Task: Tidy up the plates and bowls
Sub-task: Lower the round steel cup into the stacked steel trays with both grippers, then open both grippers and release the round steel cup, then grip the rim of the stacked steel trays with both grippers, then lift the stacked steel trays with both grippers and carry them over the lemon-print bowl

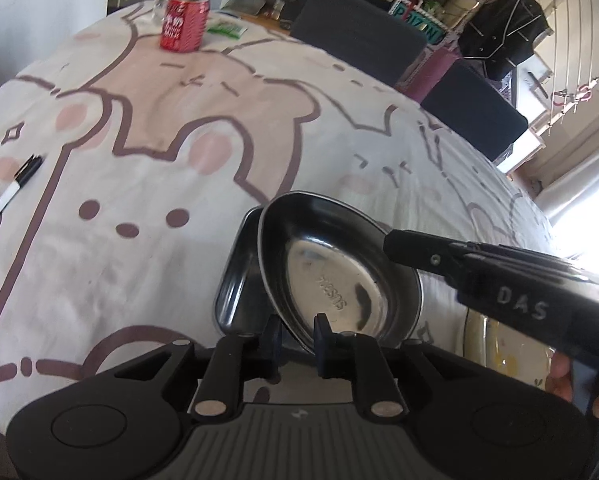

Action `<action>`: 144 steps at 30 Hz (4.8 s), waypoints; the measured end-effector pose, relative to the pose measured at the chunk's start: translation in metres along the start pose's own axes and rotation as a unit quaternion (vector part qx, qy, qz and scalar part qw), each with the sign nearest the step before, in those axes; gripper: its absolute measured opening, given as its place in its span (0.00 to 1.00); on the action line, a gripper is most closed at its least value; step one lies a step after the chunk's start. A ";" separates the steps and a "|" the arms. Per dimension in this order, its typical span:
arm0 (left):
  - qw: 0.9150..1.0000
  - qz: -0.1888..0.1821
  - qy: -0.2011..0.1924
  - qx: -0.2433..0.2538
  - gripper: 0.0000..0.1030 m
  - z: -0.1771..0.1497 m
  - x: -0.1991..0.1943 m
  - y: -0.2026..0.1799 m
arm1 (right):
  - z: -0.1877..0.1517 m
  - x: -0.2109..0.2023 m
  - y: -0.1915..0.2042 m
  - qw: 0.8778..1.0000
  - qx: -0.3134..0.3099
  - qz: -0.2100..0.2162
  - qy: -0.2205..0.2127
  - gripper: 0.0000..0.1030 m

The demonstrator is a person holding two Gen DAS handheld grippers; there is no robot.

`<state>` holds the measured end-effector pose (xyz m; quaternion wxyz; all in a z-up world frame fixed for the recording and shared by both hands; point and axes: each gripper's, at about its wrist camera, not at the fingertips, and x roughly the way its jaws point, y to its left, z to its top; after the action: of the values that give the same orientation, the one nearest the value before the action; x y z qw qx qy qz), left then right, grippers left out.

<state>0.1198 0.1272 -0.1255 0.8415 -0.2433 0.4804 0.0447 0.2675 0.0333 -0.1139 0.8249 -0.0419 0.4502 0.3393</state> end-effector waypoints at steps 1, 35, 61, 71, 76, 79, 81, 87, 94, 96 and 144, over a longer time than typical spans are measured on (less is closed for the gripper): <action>1.000 0.000 0.003 0.000 0.19 0.000 0.001 0.001 | 0.000 0.003 0.002 1.000 -0.005 -0.003 0.005 0.07; 0.999 -0.030 0.020 0.012 0.62 0.008 0.007 0.008 | -0.003 0.038 -0.007 0.998 -0.024 -0.057 0.033 0.37; 0.990 -0.011 0.009 0.142 0.56 0.045 -0.013 0.043 | -0.050 0.007 -0.026 0.976 0.192 -0.090 0.041 0.25; 0.984 0.000 0.045 0.174 0.54 0.038 0.007 0.040 | -0.062 0.025 -0.022 0.972 0.196 -0.112 0.060 0.20; 0.982 0.010 0.055 0.183 0.51 0.038 0.015 0.037 | -0.060 0.027 -0.024 0.971 0.203 -0.111 0.064 0.20; 0.981 0.018 0.060 0.184 0.49 0.039 0.020 0.037 | -0.059 0.028 -0.027 0.969 0.212 -0.107 0.067 0.19; 0.981 0.024 0.062 0.184 0.48 0.040 0.024 0.038 | -0.058 0.029 -0.028 0.968 0.218 -0.102 0.071 0.14; 0.982 0.027 0.065 0.177 0.48 0.044 0.031 0.042 | -0.056 0.032 -0.028 0.969 0.215 -0.101 0.071 0.13; 0.982 0.014 0.064 0.175 0.47 0.048 0.030 0.039 | -0.056 0.033 -0.029 0.969 0.216 -0.100 0.071 0.13; 0.982 0.013 0.064 0.177 0.46 0.048 0.031 0.037 | -0.056 0.033 -0.029 0.969 0.215 -0.100 0.071 0.13; 0.981 -0.144 -0.002 0.131 0.08 0.038 -0.014 -0.092 | -0.070 -0.123 -0.099 0.965 0.235 -0.081 -0.081 0.05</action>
<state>0.1711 0.0662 -0.0645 0.8646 -0.1973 0.4403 -0.1404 0.2323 -0.1333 -0.0839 0.8701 0.1439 0.4440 0.1584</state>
